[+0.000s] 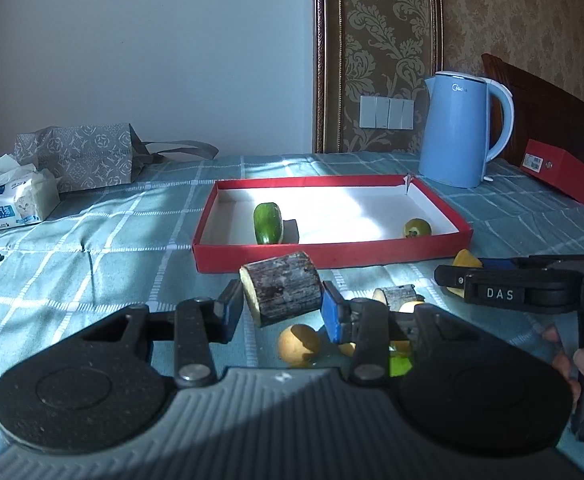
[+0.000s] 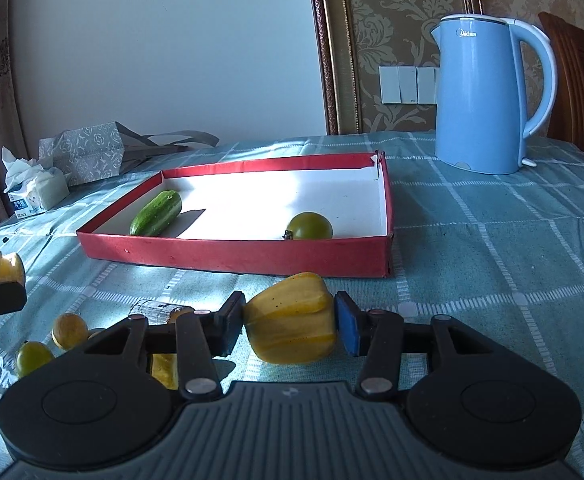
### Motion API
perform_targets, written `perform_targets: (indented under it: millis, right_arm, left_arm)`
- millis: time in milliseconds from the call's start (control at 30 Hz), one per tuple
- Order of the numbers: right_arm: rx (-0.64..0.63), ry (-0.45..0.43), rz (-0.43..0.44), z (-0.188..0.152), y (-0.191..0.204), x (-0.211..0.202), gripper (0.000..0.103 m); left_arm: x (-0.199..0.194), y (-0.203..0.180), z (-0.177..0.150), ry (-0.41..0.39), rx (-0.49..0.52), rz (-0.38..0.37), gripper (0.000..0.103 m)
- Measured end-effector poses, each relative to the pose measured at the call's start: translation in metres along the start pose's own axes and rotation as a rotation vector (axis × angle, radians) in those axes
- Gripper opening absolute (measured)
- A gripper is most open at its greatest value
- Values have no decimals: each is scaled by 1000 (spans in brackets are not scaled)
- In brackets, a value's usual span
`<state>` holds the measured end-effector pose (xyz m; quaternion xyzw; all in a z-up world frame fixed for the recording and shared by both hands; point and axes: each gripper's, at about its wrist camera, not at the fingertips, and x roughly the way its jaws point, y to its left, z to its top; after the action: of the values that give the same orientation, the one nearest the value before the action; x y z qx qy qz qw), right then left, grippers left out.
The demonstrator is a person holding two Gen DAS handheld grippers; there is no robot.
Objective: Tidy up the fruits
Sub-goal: 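Carry the eggplant chunk into the tray and open the left tool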
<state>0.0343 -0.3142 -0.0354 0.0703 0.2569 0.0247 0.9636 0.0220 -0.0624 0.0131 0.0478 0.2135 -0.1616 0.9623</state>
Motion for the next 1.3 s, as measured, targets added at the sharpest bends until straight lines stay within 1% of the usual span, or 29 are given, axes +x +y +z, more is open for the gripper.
perform_targets:
  millis: [100, 267, 367, 500, 567, 700, 867, 1100, 1167, 1300]
  right_arm:
    - [4, -3, 4, 1, -1, 0, 48]
    - [21, -10, 1, 1, -4, -1, 48]
    - [30, -14, 2, 1, -5, -2, 48]
    - [32, -18, 2, 1, -7, -3, 48]
    - [31, -14, 0, 1, -8, -1, 48]
    - [36, -4, 2, 1, -11, 0, 48]
    - [37, -2, 5, 1, -12, 0, 48]
    - [38, 1, 8, 1, -12, 1, 48]
    - [35, 0, 8, 1, -11, 1, 48]
    - [35, -1, 8, 1, -11, 1, 48]
  left_arm:
    - [18, -10, 22, -28, 35, -5, 38]
    - [65, -25, 49, -6, 78, -28, 38]
    - [103, -31, 60, 40, 83, -47, 38]
    - [144, -27, 68, 114, 24, -82, 38]
    - [157, -25, 71, 128, 7, -75, 38]
    - [176, -22, 72, 160, -7, -77, 38]
    - [192, -25, 68, 196, 7, -64, 38]
    - [200, -29, 64, 216, 21, -45, 38]
    - [204, -29, 65, 239, 21, -45, 38]
    - [208, -28, 65, 259, 26, -33, 38]
